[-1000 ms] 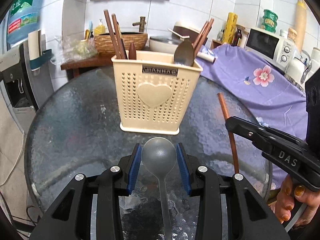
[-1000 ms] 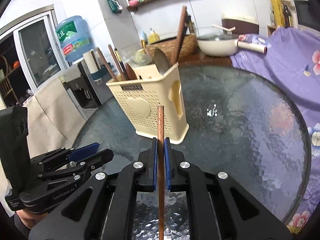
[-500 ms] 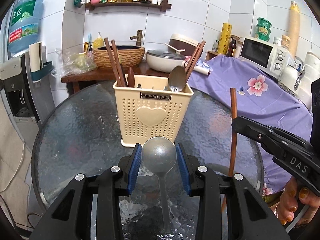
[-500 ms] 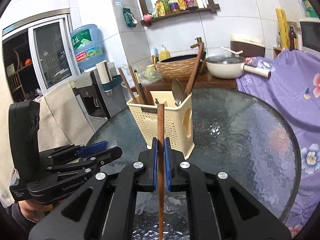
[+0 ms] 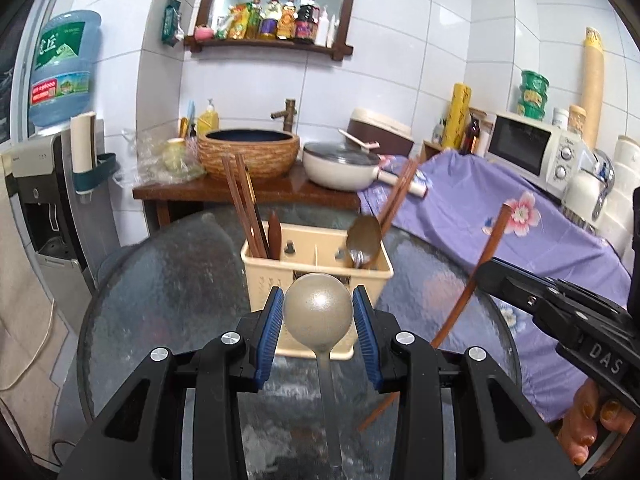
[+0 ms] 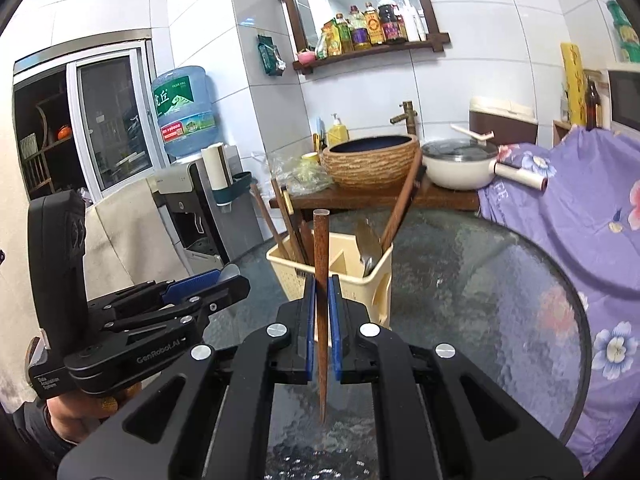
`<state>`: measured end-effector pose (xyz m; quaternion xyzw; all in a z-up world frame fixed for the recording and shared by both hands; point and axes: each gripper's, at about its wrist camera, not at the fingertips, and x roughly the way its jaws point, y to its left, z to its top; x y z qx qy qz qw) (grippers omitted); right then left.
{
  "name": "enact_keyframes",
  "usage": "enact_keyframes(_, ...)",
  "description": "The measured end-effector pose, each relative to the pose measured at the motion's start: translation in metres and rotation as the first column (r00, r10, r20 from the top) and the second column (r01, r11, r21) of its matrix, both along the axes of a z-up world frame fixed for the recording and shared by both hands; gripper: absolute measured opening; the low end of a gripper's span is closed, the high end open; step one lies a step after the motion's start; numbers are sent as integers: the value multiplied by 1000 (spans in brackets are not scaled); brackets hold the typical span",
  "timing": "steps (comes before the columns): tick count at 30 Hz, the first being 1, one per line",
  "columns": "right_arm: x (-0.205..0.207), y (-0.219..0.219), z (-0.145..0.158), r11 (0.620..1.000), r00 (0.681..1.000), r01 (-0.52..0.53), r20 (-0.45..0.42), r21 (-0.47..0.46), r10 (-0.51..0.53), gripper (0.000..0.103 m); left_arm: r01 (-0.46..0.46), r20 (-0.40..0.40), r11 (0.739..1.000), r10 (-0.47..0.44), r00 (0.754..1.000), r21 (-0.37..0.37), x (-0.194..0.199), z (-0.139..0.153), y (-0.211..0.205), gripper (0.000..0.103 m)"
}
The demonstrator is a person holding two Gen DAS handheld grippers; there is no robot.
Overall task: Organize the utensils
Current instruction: 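Lift the chopstick and spoon and carry both over the holder, then lower the chopstick into the holder with the right tool while the left tool lowers the spoon and opens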
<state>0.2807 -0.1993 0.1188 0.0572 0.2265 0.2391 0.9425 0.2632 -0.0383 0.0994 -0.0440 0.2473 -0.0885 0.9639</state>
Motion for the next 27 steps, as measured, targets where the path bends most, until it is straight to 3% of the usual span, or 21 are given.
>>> enact_keyframes(12, 36, 3, 67, 999, 999, -14, 30, 43, 12, 7, -79, 101, 994, 87, 991, -76, 46, 64, 13, 35)
enact_keyframes(19, 48, 6, 116, 998, 994, 10, 111, 64, -17, 7, -152, 180, 982, 170, 969, -112, 72, 97, 25, 35)
enact_keyframes(24, 57, 12, 131, 997, 980, 53, 191, 61, -64, 7, -219, 239, 968, 244, 940, -127, 89, 107, 30, 35)
enact_keyframes(27, 62, 17, 127, 995, 971, 86, 220, 56, -97, 7, -227, 245, 968, 247, 938, -108, 98, 98, 26, 35)
